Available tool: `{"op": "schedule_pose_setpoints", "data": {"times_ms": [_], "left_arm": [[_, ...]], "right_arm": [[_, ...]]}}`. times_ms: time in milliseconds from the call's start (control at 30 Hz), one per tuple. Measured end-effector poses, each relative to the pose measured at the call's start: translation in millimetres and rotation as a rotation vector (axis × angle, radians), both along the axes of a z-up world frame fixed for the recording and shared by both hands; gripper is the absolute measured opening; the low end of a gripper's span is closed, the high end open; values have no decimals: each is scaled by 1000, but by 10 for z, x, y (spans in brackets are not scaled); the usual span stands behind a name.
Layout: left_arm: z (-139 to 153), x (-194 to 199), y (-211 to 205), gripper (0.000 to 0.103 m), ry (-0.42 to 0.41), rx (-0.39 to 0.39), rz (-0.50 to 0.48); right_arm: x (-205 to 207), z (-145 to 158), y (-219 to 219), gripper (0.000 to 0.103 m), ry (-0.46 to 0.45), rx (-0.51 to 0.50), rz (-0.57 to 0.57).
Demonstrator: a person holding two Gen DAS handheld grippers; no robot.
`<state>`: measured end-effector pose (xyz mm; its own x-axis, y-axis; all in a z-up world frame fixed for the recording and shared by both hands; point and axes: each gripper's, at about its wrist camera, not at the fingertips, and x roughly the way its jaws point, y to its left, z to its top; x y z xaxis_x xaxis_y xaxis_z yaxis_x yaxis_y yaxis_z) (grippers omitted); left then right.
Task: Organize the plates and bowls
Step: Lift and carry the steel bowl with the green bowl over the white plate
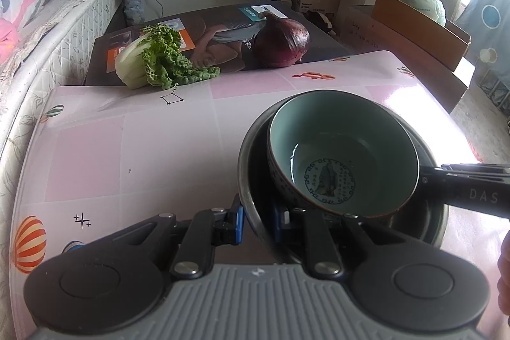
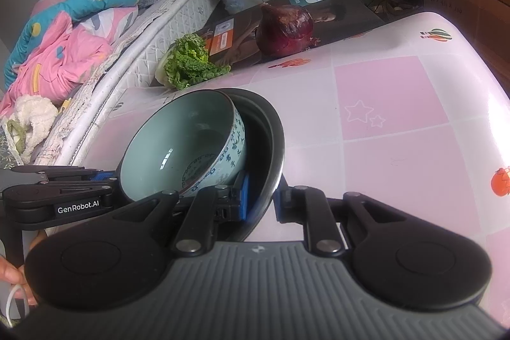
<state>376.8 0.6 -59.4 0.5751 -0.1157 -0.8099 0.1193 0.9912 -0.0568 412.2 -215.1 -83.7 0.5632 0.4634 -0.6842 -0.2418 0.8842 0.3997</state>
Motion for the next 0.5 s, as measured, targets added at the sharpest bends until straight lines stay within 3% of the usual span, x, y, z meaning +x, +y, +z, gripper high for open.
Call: {"op": "schedule_pose_setpoints", "data": {"times_ms": [500], "left_arm": [[391, -237, -16, 18, -59, -19, -2]], "right_arm": [[-273, 434, -76, 15, -50, -8, -7]]}}
